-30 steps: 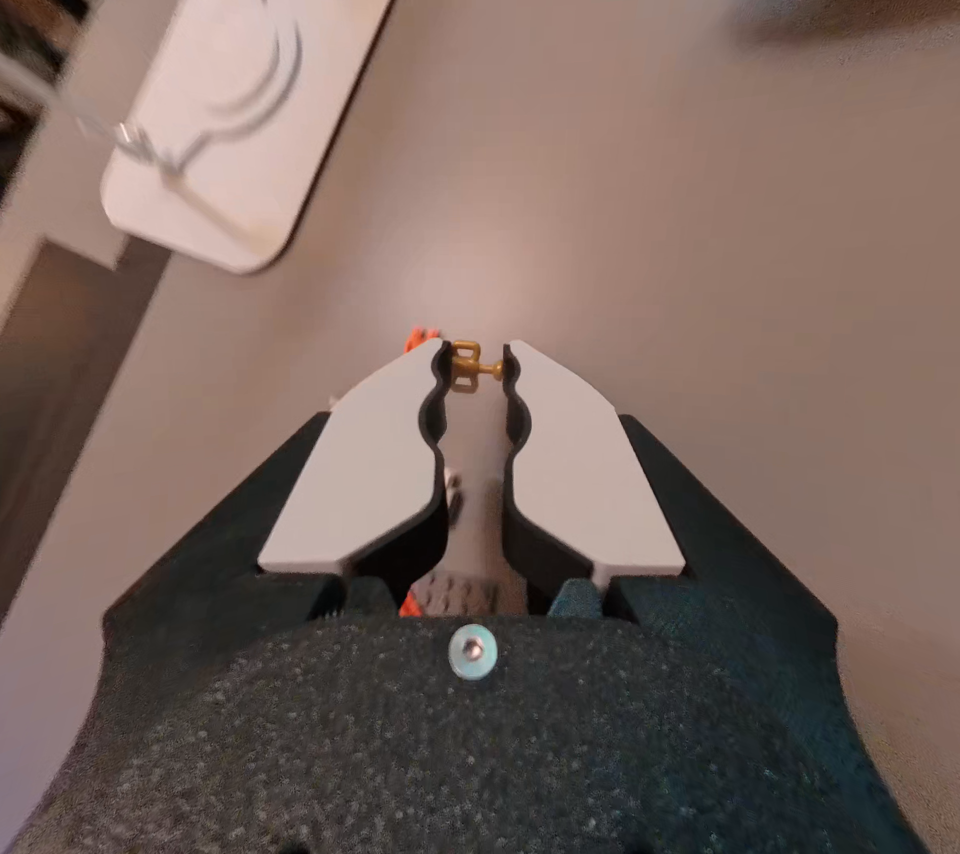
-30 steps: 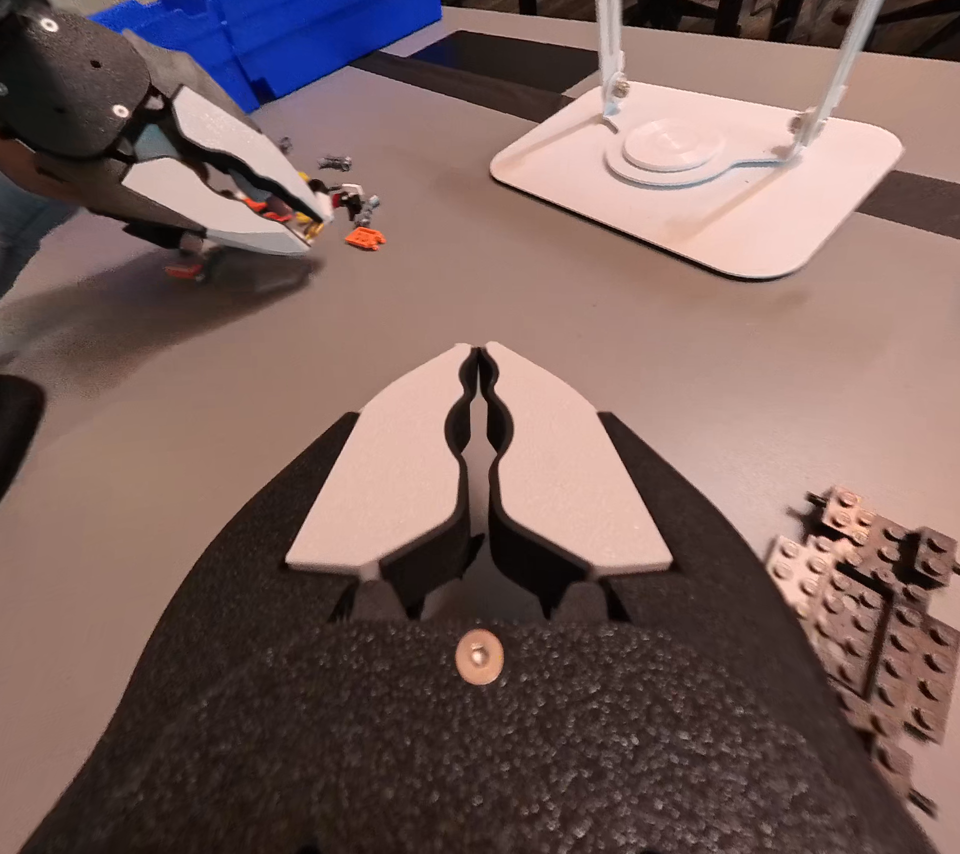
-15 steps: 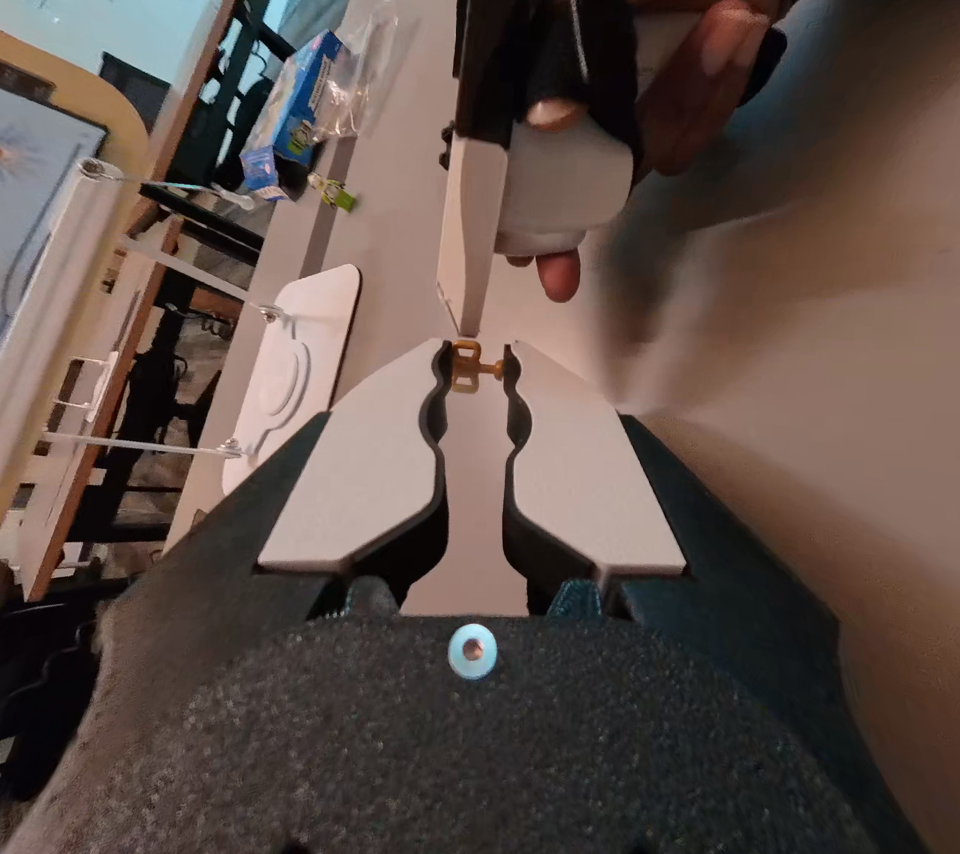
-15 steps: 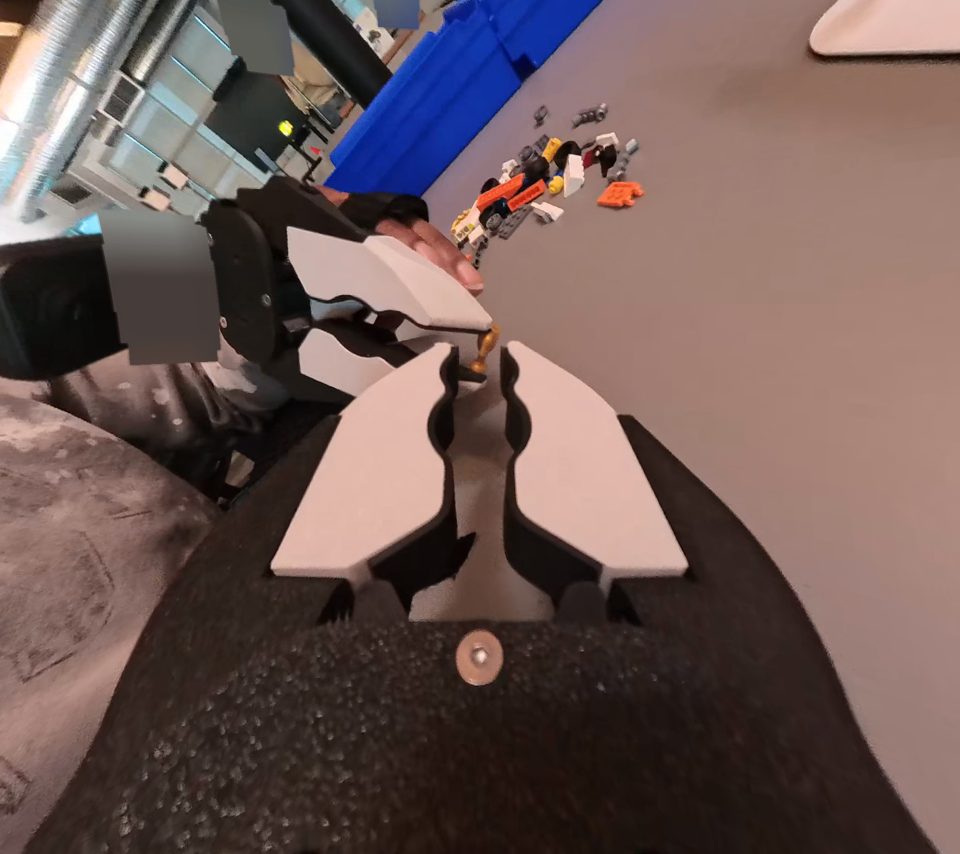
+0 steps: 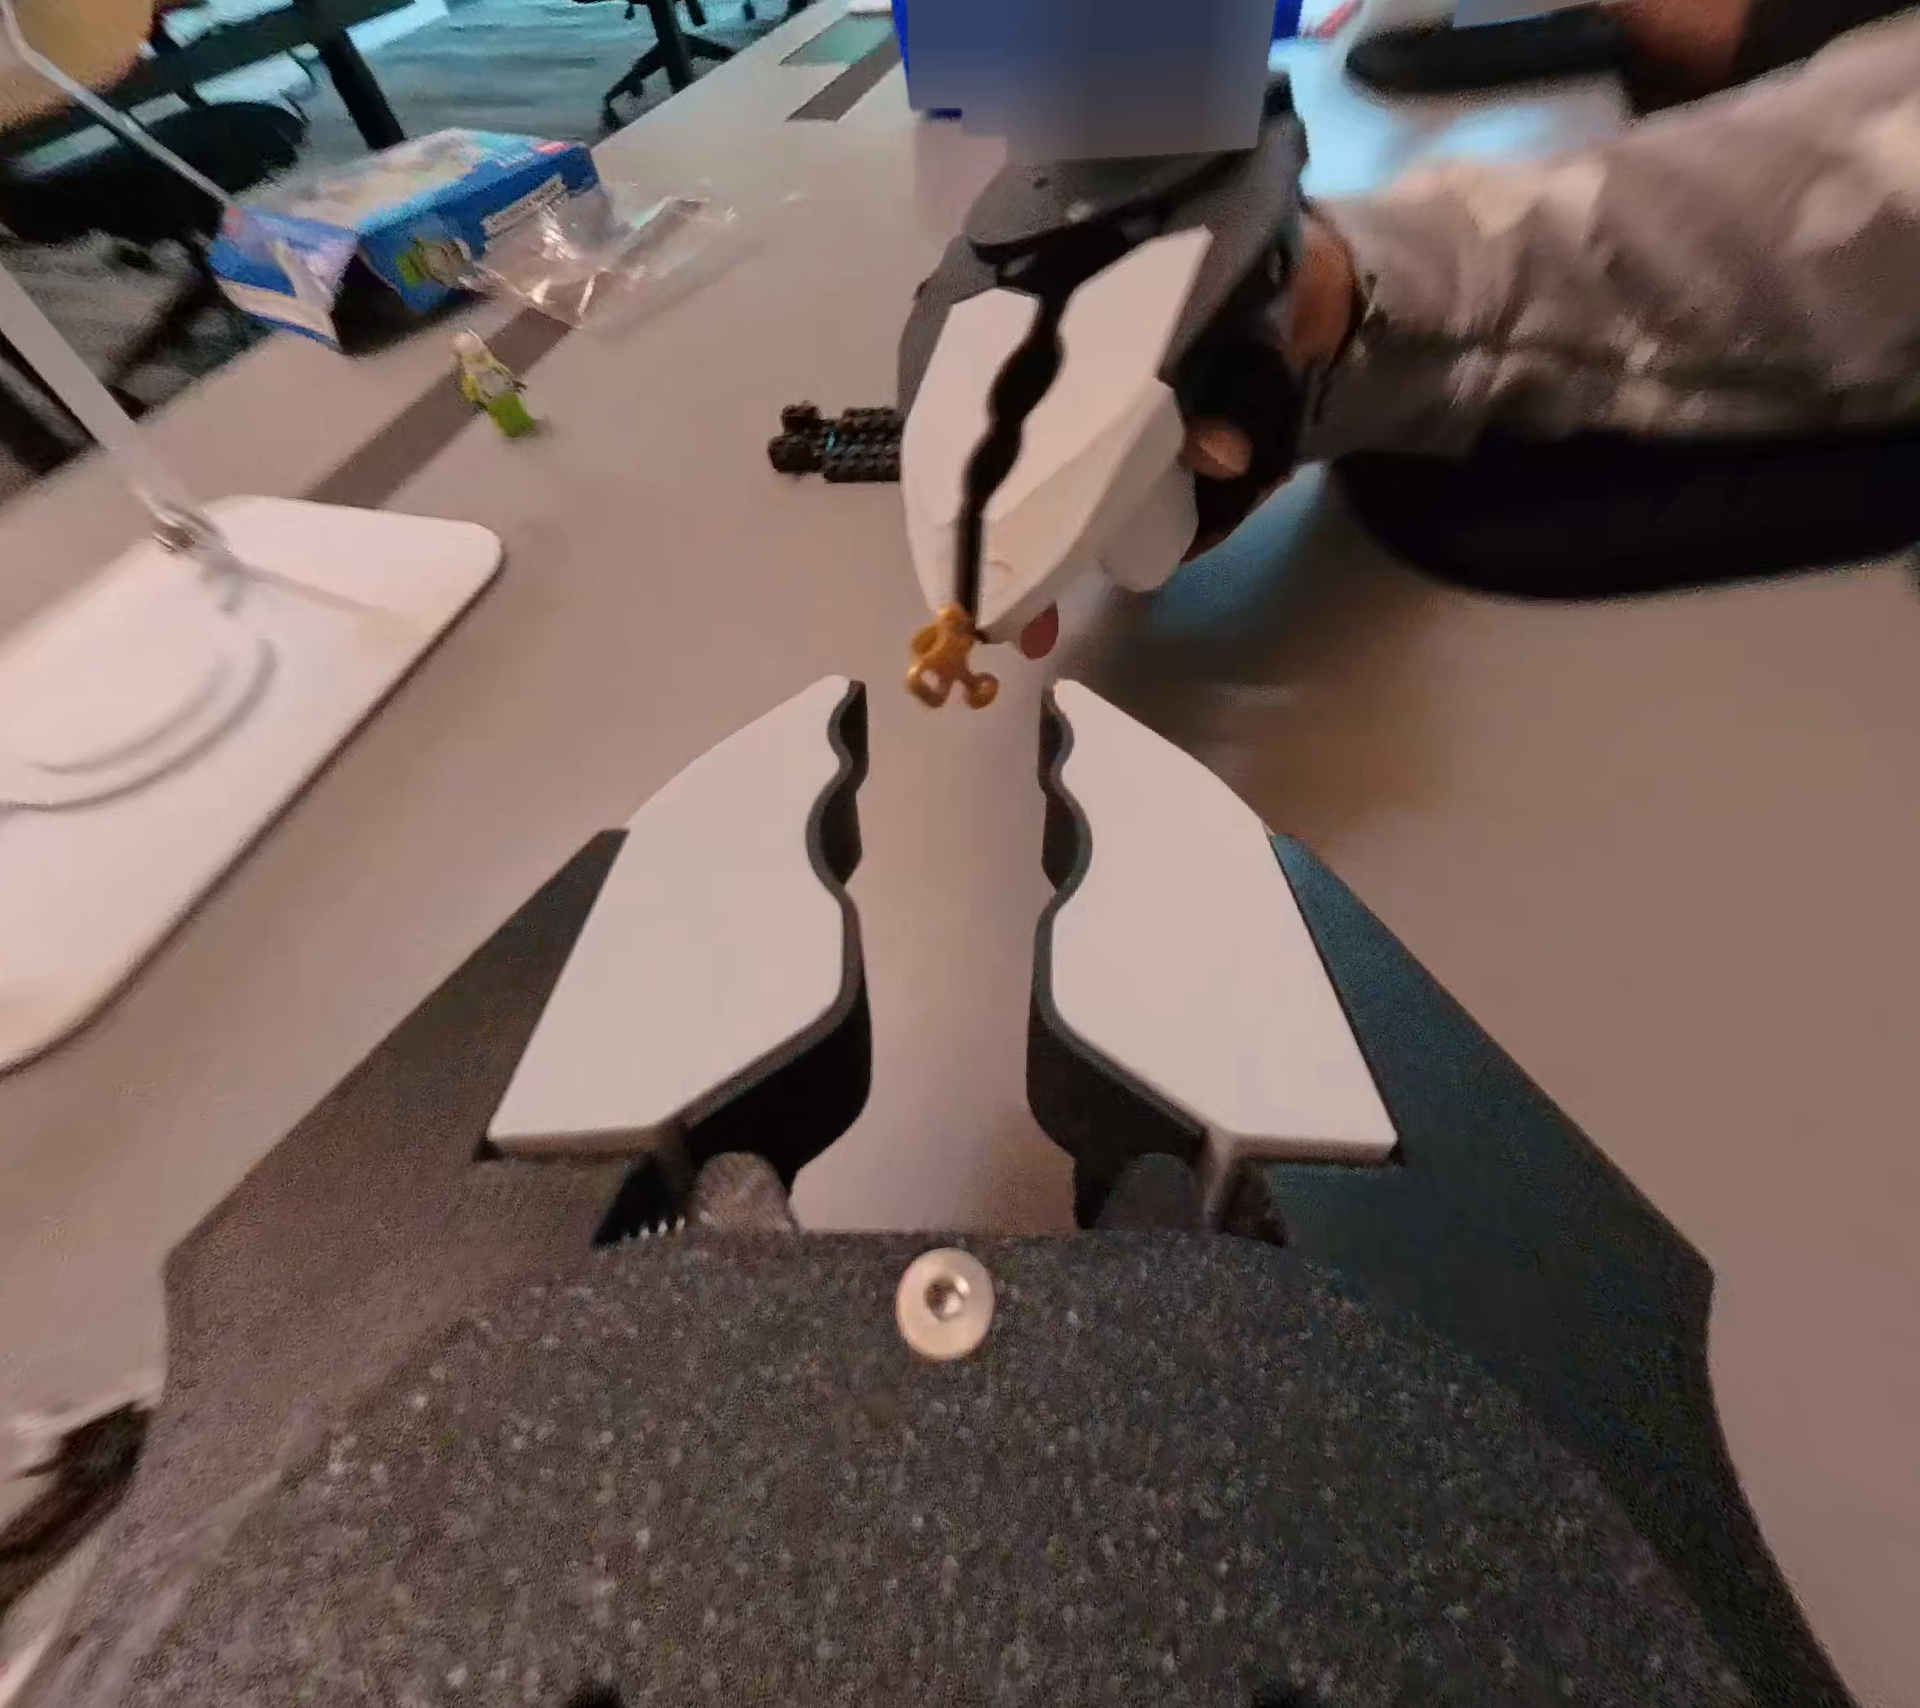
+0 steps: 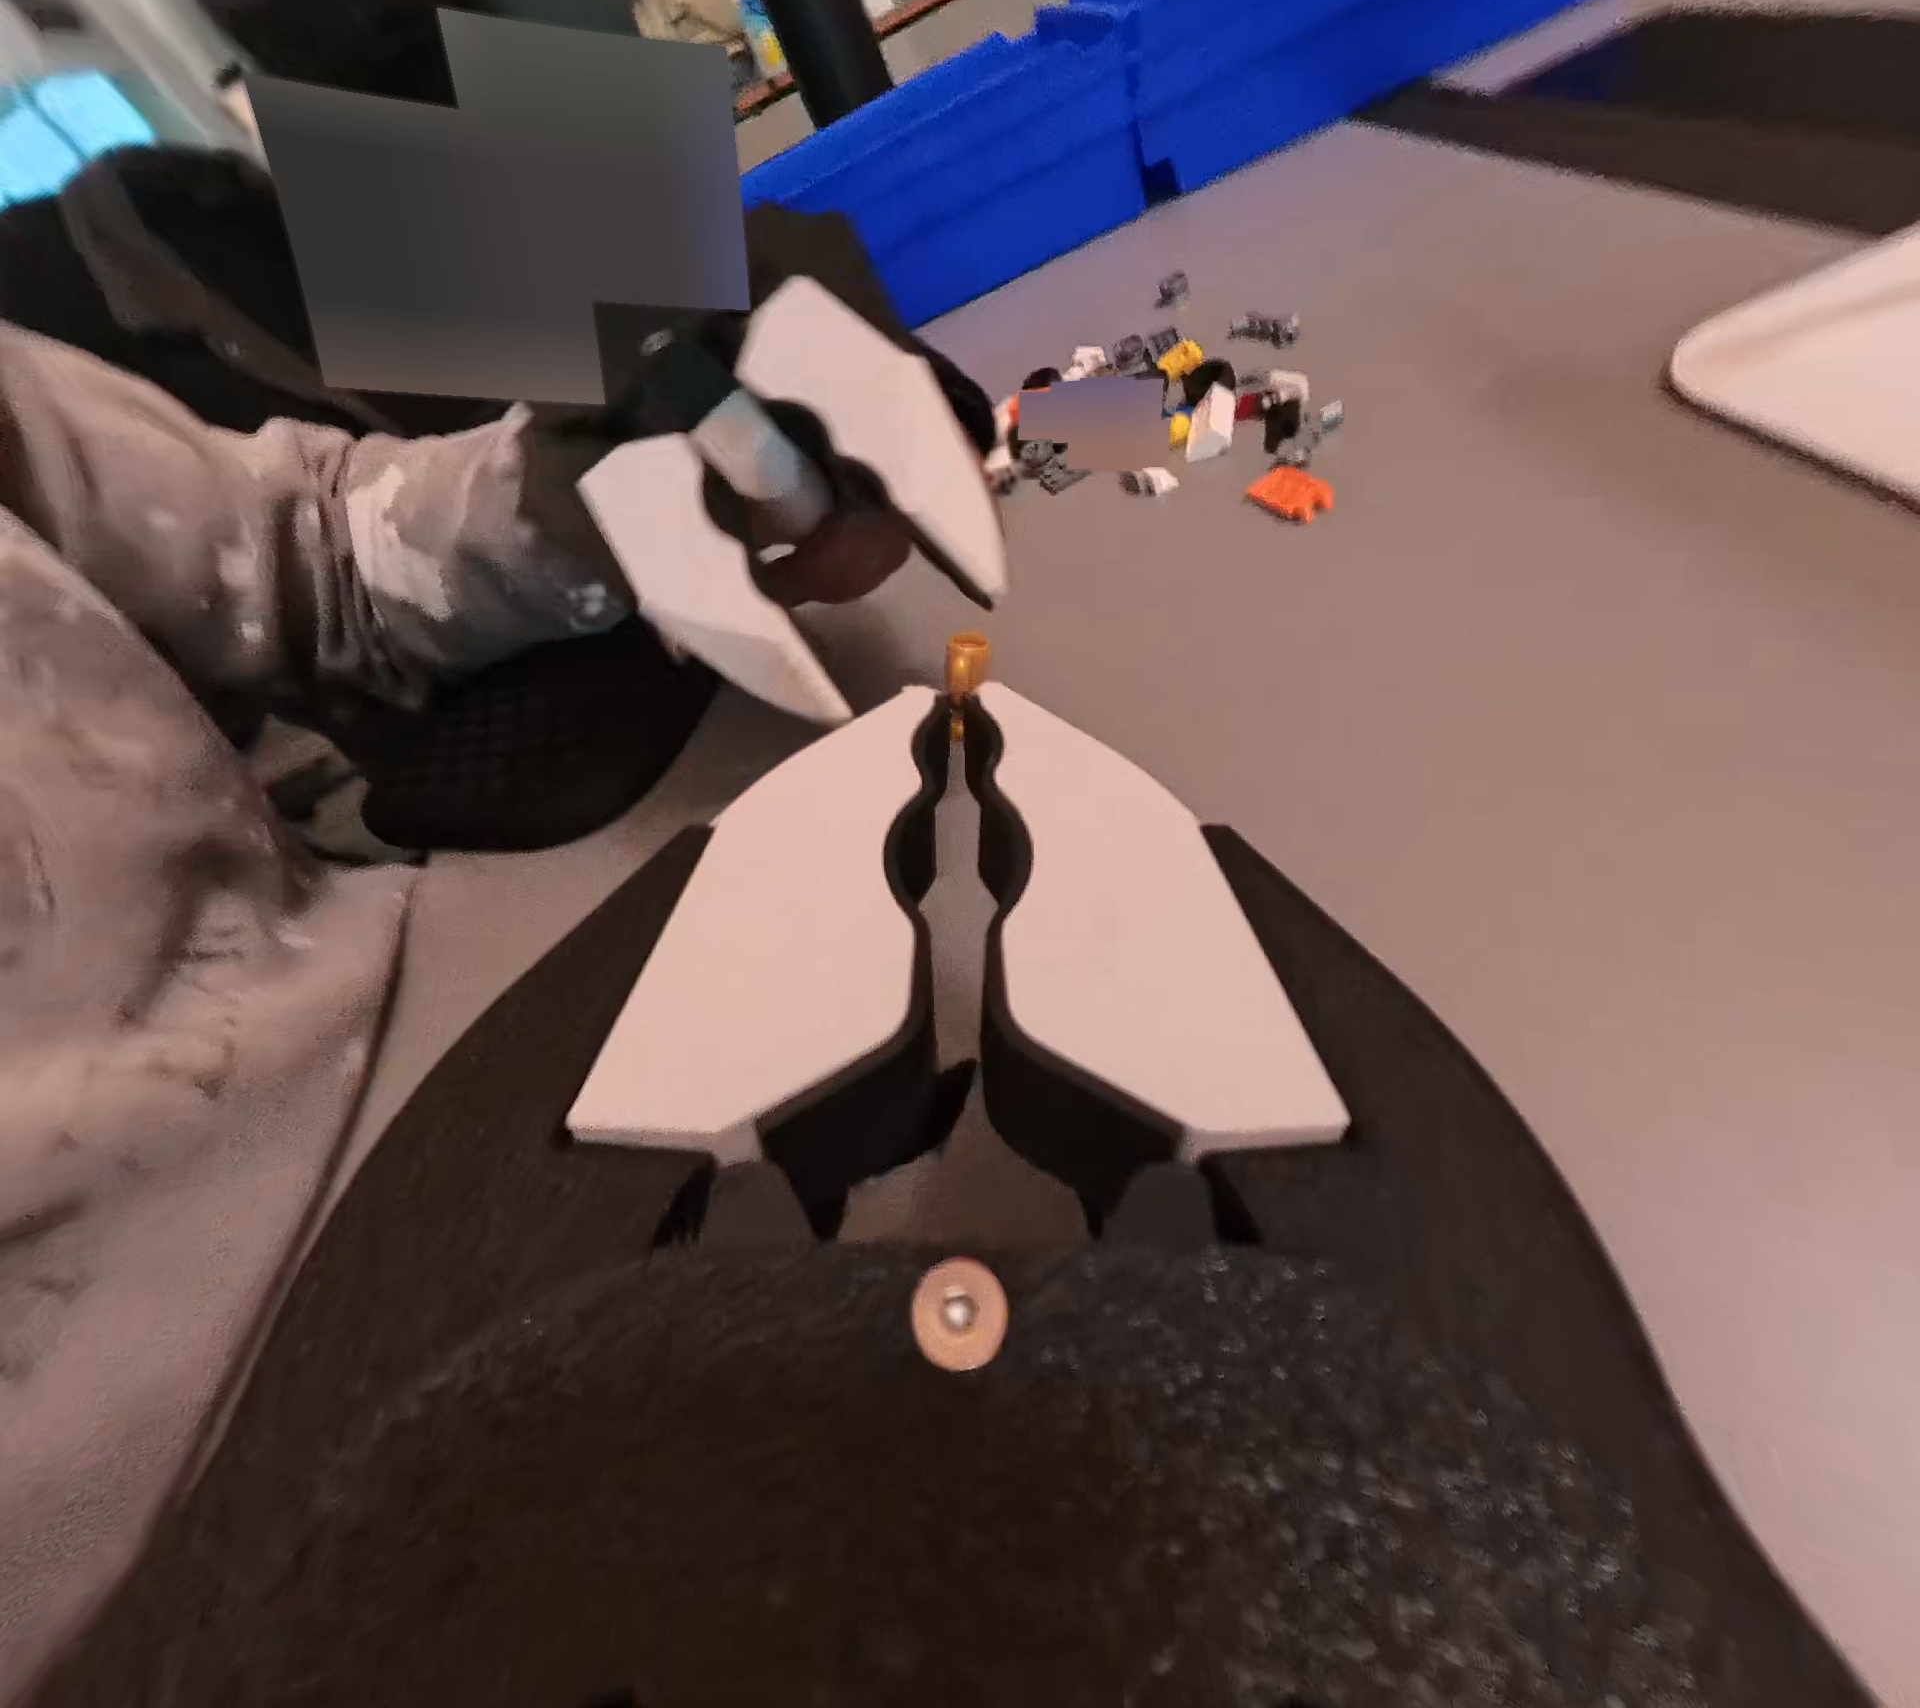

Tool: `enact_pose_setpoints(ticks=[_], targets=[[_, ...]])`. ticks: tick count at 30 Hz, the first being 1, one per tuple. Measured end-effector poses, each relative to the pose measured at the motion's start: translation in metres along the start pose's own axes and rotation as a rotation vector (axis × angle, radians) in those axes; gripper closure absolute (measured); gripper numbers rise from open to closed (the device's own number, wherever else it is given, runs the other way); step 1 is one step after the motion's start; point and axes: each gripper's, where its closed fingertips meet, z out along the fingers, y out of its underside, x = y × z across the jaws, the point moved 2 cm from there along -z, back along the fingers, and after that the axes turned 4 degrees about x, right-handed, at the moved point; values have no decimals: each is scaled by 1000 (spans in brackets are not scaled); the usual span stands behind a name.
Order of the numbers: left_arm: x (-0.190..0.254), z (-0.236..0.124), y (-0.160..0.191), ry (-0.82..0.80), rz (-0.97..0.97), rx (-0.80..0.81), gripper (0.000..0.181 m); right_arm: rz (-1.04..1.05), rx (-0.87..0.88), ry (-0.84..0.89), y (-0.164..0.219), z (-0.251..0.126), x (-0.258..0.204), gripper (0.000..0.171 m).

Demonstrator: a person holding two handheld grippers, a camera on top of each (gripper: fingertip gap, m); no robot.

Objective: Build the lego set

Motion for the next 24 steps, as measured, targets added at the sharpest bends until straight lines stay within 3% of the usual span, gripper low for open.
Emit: enact_pose_setpoints(ticks=[3, 8, 13, 18, 24], targets=[[0, -2, -3, 70, -126, 70, 155, -102, 15, -40, -1, -2, -9, 169], [9, 2, 0, 117, -98, 55, 175, -143, 14, -71, 1, -2, -14, 169], [9, 5, 0, 109, -91, 57, 179, -152, 7, -45, 1, -5, -10, 169], [-18, 21, 5, 33, -45, -29, 179, -194, -17, 143, -4, -19, 22, 162], [-70, 54, 43, -27, -111, -206, 178, -137, 53, 272, -16, -40, 47, 163]])
